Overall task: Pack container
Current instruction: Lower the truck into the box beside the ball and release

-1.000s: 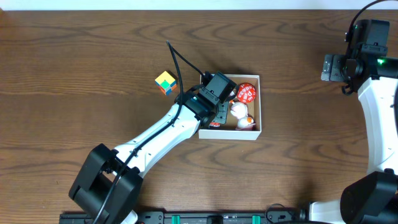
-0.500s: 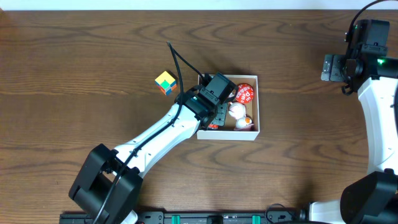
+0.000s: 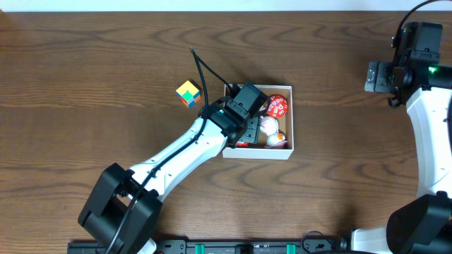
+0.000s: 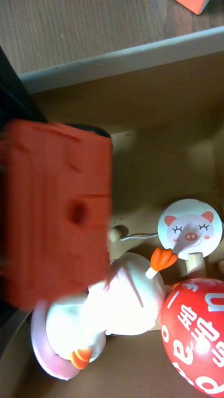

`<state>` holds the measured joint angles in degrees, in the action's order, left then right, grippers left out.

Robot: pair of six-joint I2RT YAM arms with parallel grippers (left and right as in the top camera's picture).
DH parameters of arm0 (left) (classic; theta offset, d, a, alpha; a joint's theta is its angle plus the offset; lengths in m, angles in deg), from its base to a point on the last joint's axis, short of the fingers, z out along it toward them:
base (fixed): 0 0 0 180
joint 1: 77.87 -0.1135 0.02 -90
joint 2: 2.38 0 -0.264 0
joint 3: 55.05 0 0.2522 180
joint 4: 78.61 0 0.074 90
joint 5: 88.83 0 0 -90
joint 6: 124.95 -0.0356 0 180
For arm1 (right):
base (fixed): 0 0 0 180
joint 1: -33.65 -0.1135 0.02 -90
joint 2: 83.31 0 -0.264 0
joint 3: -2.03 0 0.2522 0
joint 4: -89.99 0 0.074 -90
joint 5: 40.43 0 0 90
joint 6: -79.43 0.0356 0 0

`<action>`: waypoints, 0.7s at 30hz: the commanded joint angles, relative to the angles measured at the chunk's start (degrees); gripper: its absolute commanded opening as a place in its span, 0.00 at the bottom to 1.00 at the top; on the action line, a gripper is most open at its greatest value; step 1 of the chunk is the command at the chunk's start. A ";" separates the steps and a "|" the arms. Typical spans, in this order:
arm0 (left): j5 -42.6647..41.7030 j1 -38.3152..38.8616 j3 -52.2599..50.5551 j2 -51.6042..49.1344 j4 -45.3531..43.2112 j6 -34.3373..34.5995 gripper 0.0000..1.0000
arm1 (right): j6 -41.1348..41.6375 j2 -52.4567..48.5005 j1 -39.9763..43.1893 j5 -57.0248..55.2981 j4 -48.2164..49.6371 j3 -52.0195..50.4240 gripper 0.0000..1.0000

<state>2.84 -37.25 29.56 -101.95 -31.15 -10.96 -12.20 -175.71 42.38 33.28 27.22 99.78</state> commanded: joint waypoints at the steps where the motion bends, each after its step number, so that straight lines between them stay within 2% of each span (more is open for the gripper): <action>1: 0.70 -0.04 1.07 0.42 0.52 -0.33 0.69 | 0.94 0.13 0.26 -0.17 -0.07 0.66 0.99; 18: 2.32 -0.90 1.07 0.39 -3.41 -0.37 0.68 | 0.96 0.13 0.26 -0.17 -0.07 0.66 0.99; 21: 2.69 -1.38 1.07 0.31 -4.57 -2.47 0.67 | 0.96 0.13 0.26 -0.17 -0.07 0.66 0.99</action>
<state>3.59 -37.84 29.56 -101.95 -35.11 -11.24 -12.20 -175.71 42.38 33.28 27.22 99.78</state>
